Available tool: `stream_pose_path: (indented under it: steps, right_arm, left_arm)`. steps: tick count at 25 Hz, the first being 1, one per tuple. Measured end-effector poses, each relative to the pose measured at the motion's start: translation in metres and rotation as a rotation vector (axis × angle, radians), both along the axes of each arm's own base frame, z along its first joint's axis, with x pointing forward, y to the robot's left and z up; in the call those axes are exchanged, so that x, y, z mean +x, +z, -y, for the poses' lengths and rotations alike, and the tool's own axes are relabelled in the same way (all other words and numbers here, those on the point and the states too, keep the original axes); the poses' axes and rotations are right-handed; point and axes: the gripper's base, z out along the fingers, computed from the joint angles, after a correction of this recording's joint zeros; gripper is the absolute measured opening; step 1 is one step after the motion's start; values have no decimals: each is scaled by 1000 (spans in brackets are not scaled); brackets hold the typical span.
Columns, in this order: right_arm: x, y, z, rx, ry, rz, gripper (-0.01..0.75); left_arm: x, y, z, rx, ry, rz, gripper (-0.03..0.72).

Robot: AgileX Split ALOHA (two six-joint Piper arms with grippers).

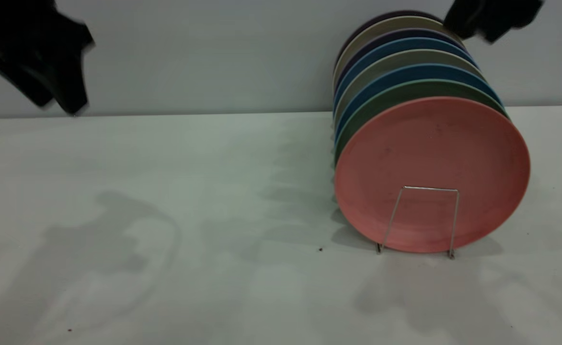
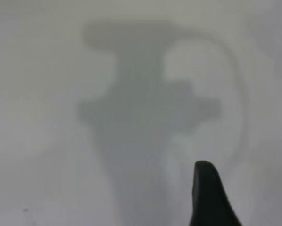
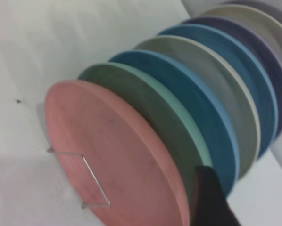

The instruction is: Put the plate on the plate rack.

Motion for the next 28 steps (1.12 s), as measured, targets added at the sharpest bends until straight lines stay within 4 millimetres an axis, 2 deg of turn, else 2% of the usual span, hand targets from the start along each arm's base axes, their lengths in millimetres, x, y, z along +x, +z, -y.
stream_pose_path:
  steps: [5,11,17,20,23,28]
  right_arm:
    - [-17,24,14,87,-115,-2,417]
    - [-47,57,33,195,-190,25,417]
    - [-91,91,55,354,-222,41,417]
    - [-113,102,66,421,-234,25,417]
    - [-135,109,76,478,-243,-8,417]
    - [-171,111,92,536,-235,-53,417]
  left_arm:
    - [-21,47,-5,-17,5,101,437]
    - [-59,97,-11,-29,2,173,437]
    - [-115,141,-22,-52,1,299,437]
    - [-147,152,-28,-63,2,358,437]
    - [-181,155,-34,-72,5,397,437]
    - [-240,143,-45,-82,4,450,437]
